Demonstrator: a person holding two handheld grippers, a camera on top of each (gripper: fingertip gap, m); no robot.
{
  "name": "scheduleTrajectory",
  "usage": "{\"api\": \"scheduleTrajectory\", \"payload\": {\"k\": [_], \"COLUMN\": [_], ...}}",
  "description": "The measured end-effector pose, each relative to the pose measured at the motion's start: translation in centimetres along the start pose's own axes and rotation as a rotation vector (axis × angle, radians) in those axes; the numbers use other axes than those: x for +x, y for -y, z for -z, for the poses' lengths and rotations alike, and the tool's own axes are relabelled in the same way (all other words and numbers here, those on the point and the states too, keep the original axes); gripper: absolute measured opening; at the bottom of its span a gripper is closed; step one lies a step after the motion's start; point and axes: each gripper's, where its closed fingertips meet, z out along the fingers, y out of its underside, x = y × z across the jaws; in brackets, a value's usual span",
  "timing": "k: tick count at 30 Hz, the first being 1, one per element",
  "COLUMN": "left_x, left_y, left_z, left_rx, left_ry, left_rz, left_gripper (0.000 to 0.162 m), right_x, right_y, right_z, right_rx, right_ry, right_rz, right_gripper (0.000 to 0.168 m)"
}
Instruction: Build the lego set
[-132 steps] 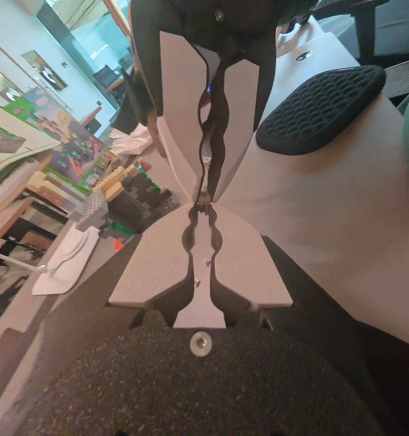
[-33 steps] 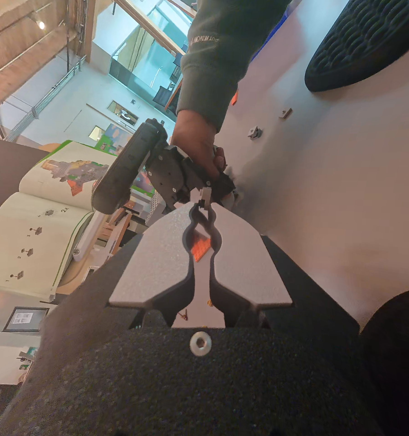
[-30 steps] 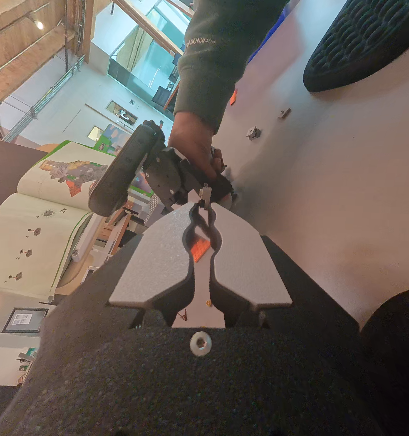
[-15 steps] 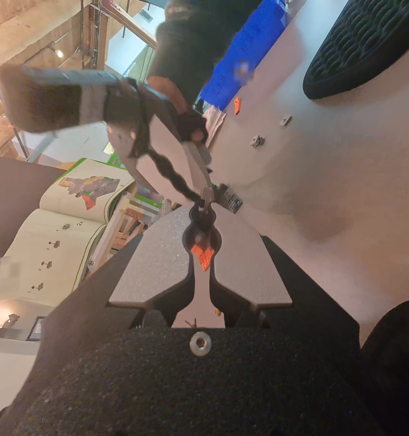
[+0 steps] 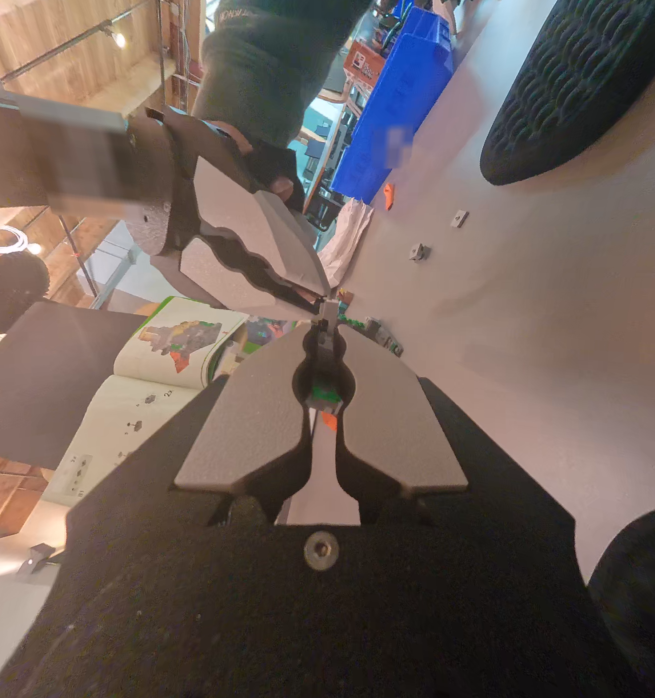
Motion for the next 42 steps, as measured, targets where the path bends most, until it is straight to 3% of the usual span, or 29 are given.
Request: {"api": "scheduleTrajectory", "payload": {"k": [18, 27, 32, 42], "left_x": [-0.4, -0.5, -0.3, -0.5], "left_y": [1.2, 1.3, 1.4, 1.0], "left_z": [0.3, 0.4, 0.3, 0.3], "left_rx": [0.025, 0.025, 0.031, 0.013], "left_ry": [0.027, 0.032, 0.028, 0.023], "left_rz": [-0.036, -0.045, -0.037, 0.007], "left_gripper": [0.007, 0.007, 0.007, 0.007], "right_x": [-1.1, -1.1, -1.2, -1.1], "right_y": [0.4, 0.6, 0.8, 0.8], "right_z": [0.2, 1.2, 1.2, 0.5], "right_rx": [-0.072, 0.087, 0.268, 0.149], "right_ry": [0.012, -0.097, -0.243, -0.765], "right_rz": [0.033, -0.027, 0.024, 0.433], "right_gripper": [0.009, 0.021, 0.014, 0.016]}}
